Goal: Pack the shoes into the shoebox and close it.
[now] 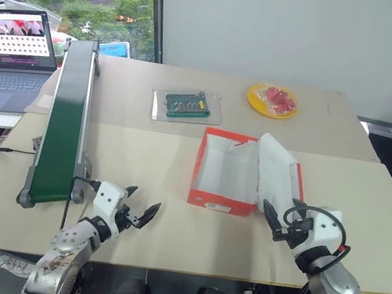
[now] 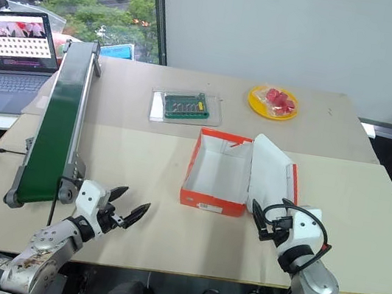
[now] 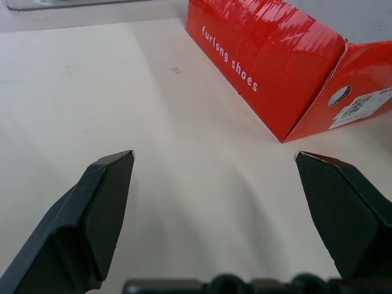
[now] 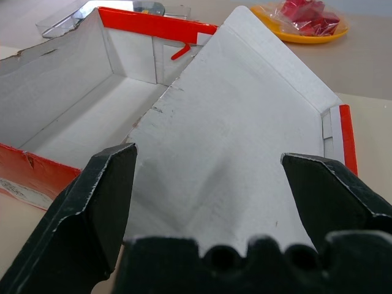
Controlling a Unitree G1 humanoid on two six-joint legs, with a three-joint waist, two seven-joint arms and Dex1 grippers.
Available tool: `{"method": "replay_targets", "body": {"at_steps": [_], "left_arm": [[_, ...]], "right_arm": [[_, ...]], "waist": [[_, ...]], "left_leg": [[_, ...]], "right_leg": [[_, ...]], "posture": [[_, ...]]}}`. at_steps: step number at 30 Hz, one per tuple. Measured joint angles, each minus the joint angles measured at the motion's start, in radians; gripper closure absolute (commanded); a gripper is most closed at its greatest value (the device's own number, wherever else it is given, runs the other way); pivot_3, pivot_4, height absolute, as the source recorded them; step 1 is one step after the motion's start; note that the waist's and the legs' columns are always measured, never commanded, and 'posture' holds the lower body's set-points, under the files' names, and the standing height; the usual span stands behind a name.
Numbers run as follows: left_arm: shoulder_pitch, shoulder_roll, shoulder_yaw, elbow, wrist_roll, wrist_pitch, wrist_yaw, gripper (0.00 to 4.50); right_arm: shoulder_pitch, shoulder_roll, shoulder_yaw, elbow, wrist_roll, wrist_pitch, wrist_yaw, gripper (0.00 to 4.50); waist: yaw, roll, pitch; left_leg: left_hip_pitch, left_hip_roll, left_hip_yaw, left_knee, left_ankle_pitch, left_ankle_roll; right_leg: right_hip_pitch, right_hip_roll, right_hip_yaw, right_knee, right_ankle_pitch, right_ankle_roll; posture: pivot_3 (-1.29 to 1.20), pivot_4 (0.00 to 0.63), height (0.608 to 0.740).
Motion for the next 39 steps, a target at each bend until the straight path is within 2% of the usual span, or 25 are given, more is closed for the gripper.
{"method": "replay_targets", "body": {"at_steps": [6,11,14,17,22,28,33,39], "left_arm": [[-0.019,0.002,0.022,0.018,-0.019,0.022,0.009,0.00],[-0.099,0.005,0.150,0.027,-0.105,0.094,0.059,0.00],[-0.218,0.030,0.225,0.022,-0.193,0.153,0.069,0.00],[-0.366,0.051,0.245,0.033,-0.238,0.218,0.101,0.00],[-0.503,0.057,0.267,0.034,-0.215,0.322,0.268,0.00],[-0.512,0.090,0.271,-0.053,-0.154,0.422,0.401,0.00],[-0.487,0.104,0.304,-0.139,-0.156,0.500,0.445,0.00],[-0.368,0.088,0.396,-0.277,-0.167,0.598,0.506,0.00]], "right_arm": [[-0.030,-0.035,-0.002,0.012,0.000,-0.005,0.016,0.09],[-0.122,-0.133,-0.040,0.002,0.054,0.020,0.063,0.09],[-0.251,-0.202,-0.070,-0.018,0.156,0.124,0.103,0.09],[-0.407,-0.247,-0.037,-0.012,0.228,0.243,0.140,0.09],[-0.614,-0.230,0.099,0.040,0.226,0.322,0.156,0.09],[-0.765,-0.123,0.265,0.166,0.202,0.314,0.222,0.09],[-0.836,-0.078,0.281,0.292,0.180,0.278,0.257,0.09],[-0.870,-0.048,0.303,0.411,0.156,0.257,0.303,0.09]], "waist": [[-0.001,0.000,0.000],[0.000,0.000,0.000],[0.001,-0.001,0.000],[0.001,-0.001,0.000],[-0.005,-0.002,0.000],[0.001,-0.002,0.000],[0.008,-0.002,0.001],[-0.002,-0.002,0.001]], "left_leg": [[0.000,0.000,0.000,0.000,0.000,0.000],[0.000,-0.001,0.000,0.000,0.000,0.000],[0.001,-0.001,-0.001,0.001,0.000,0.000],[0.000,-0.001,-0.001,0.002,0.000,0.000],[-0.002,-0.001,-0.001,0.001,0.000,0.000],[-0.003,-0.001,-0.001,0.001,0.001,-0.001],[-0.003,-0.001,-0.001,0.001,0.001,-0.001],[-0.003,0.000,-0.001,0.000,0.001,-0.002]], "right_leg": [[0.000,0.000,0.000,0.000,0.000,0.000],[0.000,0.000,0.000,0.001,0.000,0.000],[0.001,0.001,-0.001,0.001,0.000,0.000],[0.001,0.001,-0.001,0.001,0.000,0.000],[-0.001,0.001,-0.001,0.000,0.001,0.001],[-0.001,0.000,-0.002,0.001,0.001,0.001],[-0.001,0.000,-0.002,0.002,0.002,0.002],[-0.002,0.000,-0.002,0.003,0.002,0.001]], "posture": [[0.00,0.150,0.740],[0.00,0.150,0.740],[0.00,0.150,0.740],[0.00,0.150,0.740],[0.00,0.150,0.740],[0.00,0.150,0.740],[0.00,0.150,0.740],[0.00,0.150,0.740]]}}
